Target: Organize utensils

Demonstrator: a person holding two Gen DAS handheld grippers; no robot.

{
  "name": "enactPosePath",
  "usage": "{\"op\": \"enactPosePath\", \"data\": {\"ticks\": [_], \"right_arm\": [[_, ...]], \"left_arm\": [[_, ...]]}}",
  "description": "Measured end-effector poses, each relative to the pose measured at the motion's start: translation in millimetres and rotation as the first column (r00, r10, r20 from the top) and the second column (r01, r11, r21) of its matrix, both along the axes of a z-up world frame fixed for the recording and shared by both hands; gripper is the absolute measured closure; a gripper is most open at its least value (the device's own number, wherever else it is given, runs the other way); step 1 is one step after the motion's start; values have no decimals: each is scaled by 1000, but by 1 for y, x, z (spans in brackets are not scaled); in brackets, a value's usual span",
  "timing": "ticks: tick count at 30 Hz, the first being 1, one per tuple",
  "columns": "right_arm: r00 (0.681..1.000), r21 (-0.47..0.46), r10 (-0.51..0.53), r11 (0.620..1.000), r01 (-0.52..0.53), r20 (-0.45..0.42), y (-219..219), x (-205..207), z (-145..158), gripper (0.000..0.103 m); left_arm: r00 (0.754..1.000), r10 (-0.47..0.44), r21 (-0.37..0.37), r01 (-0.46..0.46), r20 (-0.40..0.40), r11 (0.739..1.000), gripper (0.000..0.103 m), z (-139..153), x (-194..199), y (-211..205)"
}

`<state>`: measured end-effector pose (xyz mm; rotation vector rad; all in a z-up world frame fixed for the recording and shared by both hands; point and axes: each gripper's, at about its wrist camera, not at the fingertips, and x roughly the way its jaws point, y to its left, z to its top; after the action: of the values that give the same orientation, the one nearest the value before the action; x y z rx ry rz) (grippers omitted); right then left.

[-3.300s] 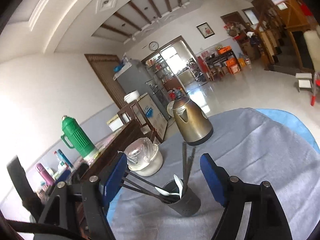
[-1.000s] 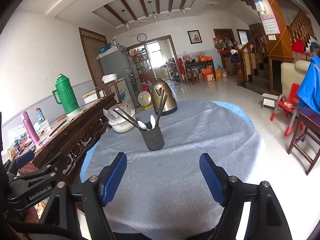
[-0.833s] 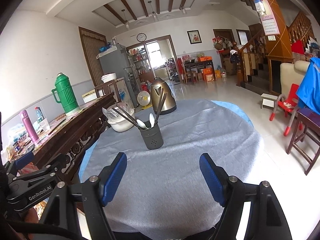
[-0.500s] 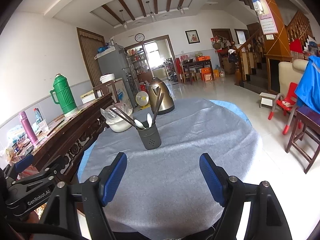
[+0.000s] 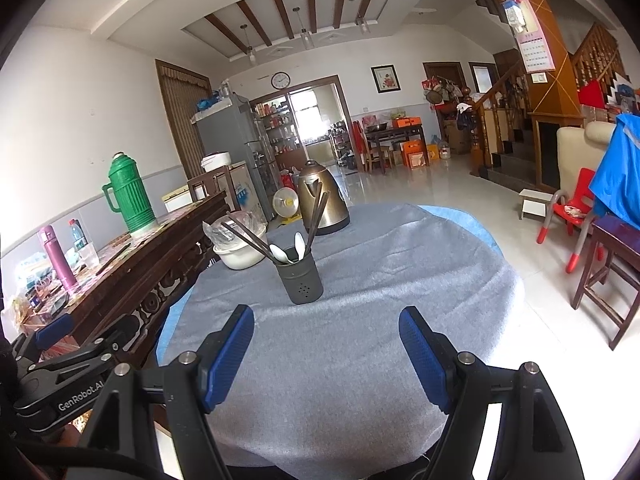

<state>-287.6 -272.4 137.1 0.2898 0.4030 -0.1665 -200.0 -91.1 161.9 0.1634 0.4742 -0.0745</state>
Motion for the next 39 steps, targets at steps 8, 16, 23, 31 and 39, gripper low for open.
{"op": "enactPosePath", "data": {"ticks": [8, 16, 23, 31, 39], "right_arm": [[1000, -13, 3, 1000, -3, 4, 1, -2, 2, 25], [1000, -20, 13, 1000, -13, 3, 4, -3, 4, 25], [1000, -30, 18, 999, -18, 4, 6, -3, 4, 25], [1000, -32, 17, 999, -17, 5, 6, -3, 4, 25], [1000, -33, 20, 999, -20, 3, 7, -3, 3, 25]], "left_arm": [[1000, 3, -23, -3, 2, 1000, 4, 1, -2, 3], [1000, 9, -38, -9, -5, 999, 4, 0, -1, 7], [1000, 12, -40, -12, -9, 999, 4, 0, 0, 9], [1000, 19, -43, -20, -14, 999, 4, -3, 1, 11], [999, 23, -44, -24, -25, 999, 4, -6, 2, 11]]}}
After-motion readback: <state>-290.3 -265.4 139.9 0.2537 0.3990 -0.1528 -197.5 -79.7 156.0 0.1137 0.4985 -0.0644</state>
